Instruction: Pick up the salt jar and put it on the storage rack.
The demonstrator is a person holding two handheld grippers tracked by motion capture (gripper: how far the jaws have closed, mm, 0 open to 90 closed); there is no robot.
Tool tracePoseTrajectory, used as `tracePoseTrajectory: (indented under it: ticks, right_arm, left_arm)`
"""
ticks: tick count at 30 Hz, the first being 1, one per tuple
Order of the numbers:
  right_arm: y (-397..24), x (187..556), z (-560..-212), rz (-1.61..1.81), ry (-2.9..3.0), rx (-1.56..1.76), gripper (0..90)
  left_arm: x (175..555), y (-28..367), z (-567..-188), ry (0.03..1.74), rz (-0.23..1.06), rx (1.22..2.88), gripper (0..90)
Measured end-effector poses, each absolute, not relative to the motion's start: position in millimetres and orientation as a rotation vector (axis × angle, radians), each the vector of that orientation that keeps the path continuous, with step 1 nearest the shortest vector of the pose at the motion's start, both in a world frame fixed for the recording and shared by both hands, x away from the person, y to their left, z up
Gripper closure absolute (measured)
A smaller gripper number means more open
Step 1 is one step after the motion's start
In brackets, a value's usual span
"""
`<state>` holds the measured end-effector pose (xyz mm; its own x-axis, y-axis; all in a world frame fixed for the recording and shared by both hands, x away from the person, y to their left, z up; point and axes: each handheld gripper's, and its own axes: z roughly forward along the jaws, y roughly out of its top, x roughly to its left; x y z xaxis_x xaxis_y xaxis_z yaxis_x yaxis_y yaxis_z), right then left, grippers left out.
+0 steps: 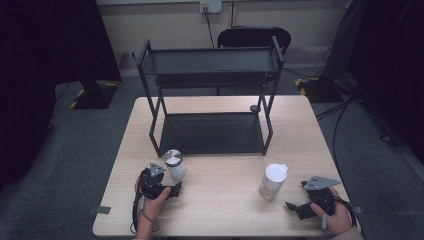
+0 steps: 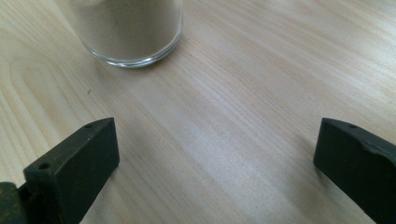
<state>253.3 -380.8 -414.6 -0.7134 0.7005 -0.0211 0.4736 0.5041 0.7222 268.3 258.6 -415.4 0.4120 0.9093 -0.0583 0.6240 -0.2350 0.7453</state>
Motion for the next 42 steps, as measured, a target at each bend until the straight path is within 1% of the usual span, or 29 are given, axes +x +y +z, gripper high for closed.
tracePoseTrajectory:
  ticks: [12,28,38,42]
  right_arm:
    - [-380.8,253.3,-414.7,1.030,2.440,0.985,0.0]
    - [-380.8,253.3,-414.7,1.030,2.439,0.985,0.0]
    - [-380.8,253.2,-414.7,1.030,2.439,0.985,0.0]
    - [-380.8,253.3,-414.7,1.030,2.439,0.984,0.0]
  left_arm:
    - [276.1,259.3,-409.8,1.304,0.499,1.915,1.8]
    - [292.7,250.7,-409.9,1.298,0.500,1.901,2.0]
    - [296.4,250.9,-414.5,1.311,0.496,1.881,6.0]
    - [297.9,251.2,-416.9,1.311,0.492,1.878,8.9]
